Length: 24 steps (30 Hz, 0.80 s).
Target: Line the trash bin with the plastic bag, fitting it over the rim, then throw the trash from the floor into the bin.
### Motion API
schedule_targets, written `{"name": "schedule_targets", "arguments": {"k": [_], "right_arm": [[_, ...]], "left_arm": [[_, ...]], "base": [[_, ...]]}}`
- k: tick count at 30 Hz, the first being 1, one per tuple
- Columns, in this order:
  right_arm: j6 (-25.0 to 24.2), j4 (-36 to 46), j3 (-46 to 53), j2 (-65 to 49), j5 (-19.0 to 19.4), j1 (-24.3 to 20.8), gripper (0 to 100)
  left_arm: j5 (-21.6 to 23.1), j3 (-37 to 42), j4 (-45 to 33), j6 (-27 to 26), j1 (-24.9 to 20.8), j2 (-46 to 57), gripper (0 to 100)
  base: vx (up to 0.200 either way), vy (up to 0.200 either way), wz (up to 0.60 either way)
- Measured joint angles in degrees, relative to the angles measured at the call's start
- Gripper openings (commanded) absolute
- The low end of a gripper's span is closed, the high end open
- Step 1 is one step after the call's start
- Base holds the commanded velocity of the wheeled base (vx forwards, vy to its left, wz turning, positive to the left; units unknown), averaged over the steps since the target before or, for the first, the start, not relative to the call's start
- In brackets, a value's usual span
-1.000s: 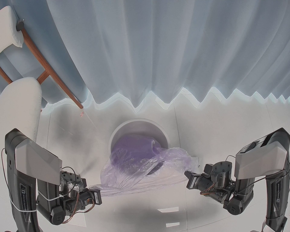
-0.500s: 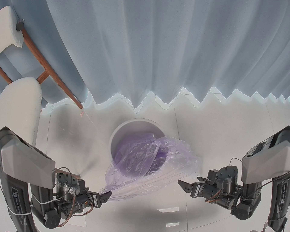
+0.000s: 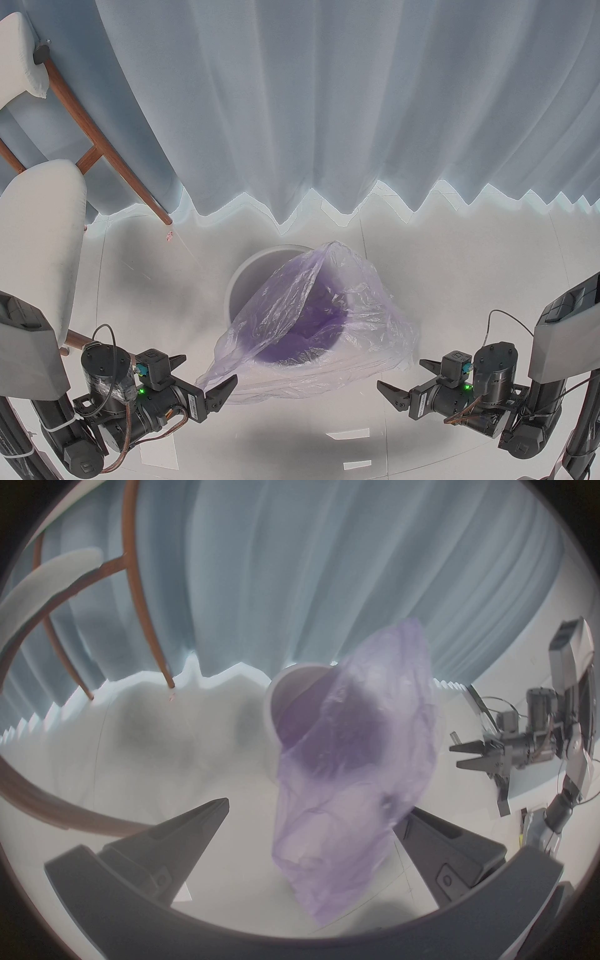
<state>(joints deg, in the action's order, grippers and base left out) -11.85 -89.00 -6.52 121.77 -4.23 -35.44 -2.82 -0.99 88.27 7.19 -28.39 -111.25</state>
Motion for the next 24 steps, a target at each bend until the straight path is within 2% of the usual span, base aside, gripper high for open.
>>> {"name": "schedule_targets", "arguments": {"k": [7, 11, 24], "right_arm": [[1.34, 0.07, -4.47, -1.71, 0.33, -0.26, 100], [2.08, 0.07, -8.33, -1.76, 1.30, -0.23, 100], [4.30, 1.85, -21.09, 1.18, 5.07, -0.06, 100]], "left_arm": [[1.37, -0.39, 0.05, -3.83, -1.12, 1.46, 100], [2.24, -3.47, 0.09, -4.46, -0.24, 1.72, 100], [11.24, -17.58, -1.01, -10.31, 0.63, -2.34, 100]], "base": [[0.000, 0.000, 0.00], [0.000, 0.000, 0.00], [0.000, 0.000, 0.00]]}}
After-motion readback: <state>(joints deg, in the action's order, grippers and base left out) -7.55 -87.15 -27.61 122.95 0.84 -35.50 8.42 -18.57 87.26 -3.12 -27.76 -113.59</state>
